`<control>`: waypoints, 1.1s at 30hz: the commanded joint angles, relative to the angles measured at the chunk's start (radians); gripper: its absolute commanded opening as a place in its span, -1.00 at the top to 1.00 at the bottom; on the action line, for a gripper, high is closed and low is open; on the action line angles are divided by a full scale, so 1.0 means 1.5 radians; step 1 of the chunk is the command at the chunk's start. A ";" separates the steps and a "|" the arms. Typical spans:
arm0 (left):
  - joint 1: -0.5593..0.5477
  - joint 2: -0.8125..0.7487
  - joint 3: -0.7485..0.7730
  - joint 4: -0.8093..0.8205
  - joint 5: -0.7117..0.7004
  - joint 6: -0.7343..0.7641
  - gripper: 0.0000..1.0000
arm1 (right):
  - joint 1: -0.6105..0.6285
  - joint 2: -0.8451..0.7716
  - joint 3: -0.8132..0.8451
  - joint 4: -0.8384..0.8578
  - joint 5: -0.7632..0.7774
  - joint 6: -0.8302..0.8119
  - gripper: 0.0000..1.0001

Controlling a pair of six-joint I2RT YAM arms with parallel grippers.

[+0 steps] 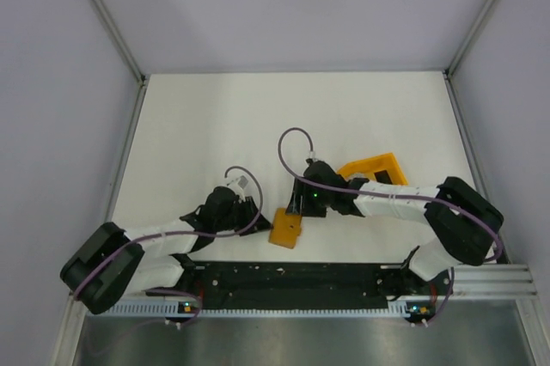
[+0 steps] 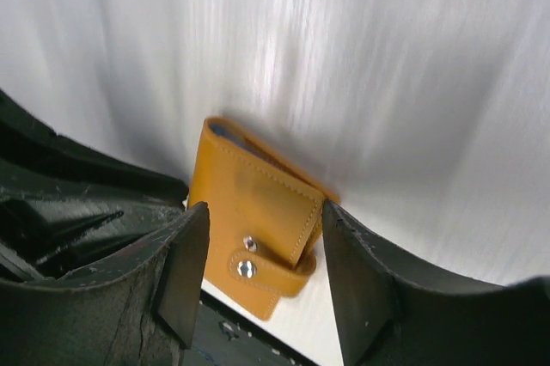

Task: Put the credit cards into the card holder
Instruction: Close the card holder at the center of the board, then move the card holder to the center of the board.

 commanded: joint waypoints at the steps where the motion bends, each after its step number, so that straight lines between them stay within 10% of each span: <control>1: -0.002 -0.046 -0.014 -0.006 -0.111 -0.032 0.44 | -0.041 0.074 0.080 0.006 -0.067 -0.103 -0.08; 18: -0.001 -0.099 -0.030 -0.034 -0.025 0.034 0.13 | 0.064 -0.156 -0.057 -0.086 0.086 -0.026 -0.09; 33: -0.010 -0.028 -0.049 0.035 -0.017 0.001 0.36 | 0.124 -0.019 -0.041 0.063 0.094 0.048 -0.09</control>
